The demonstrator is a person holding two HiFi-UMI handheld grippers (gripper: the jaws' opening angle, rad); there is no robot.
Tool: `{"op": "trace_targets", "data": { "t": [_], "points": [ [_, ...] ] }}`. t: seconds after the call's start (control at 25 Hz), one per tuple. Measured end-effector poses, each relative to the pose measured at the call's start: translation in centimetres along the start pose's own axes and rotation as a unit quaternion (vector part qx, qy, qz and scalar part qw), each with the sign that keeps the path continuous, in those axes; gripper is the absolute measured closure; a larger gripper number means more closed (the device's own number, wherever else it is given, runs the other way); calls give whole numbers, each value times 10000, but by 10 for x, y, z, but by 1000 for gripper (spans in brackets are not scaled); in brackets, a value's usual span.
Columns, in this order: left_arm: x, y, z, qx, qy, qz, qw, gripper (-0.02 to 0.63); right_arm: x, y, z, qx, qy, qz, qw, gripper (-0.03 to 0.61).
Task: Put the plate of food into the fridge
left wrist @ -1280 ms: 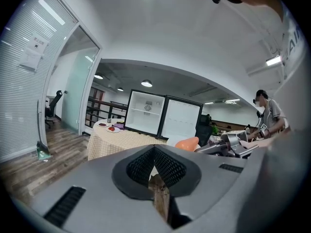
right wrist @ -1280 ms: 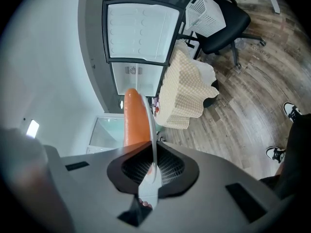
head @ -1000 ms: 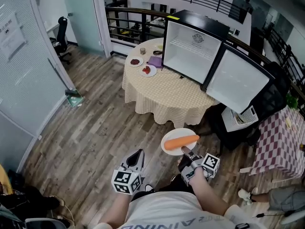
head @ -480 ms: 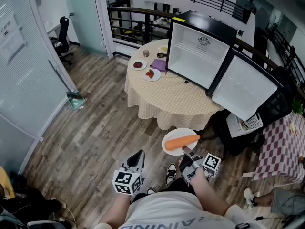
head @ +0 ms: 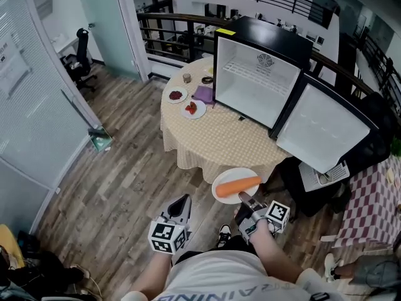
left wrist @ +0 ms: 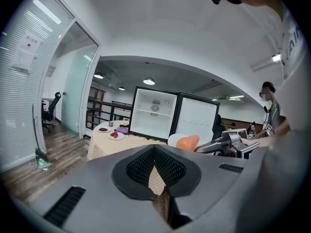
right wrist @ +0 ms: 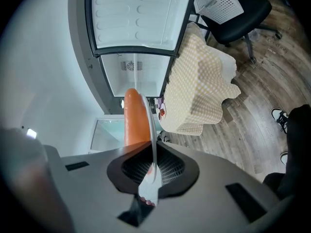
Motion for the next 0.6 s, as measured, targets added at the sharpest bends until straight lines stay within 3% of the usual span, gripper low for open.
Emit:
{"op": "trace_targets", "data": {
  "t": [0.6],
  "points": [
    [21,21,98,284,-107,25,9995,606,101,3,35,-77,-218,123,9997,541]
  ]
}}
Point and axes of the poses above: the fingertips, and each gripper's own axes: z forward along the fingers, y to its right, x out of its top, the point moved 9 cm from there along -z, backward along the fingers
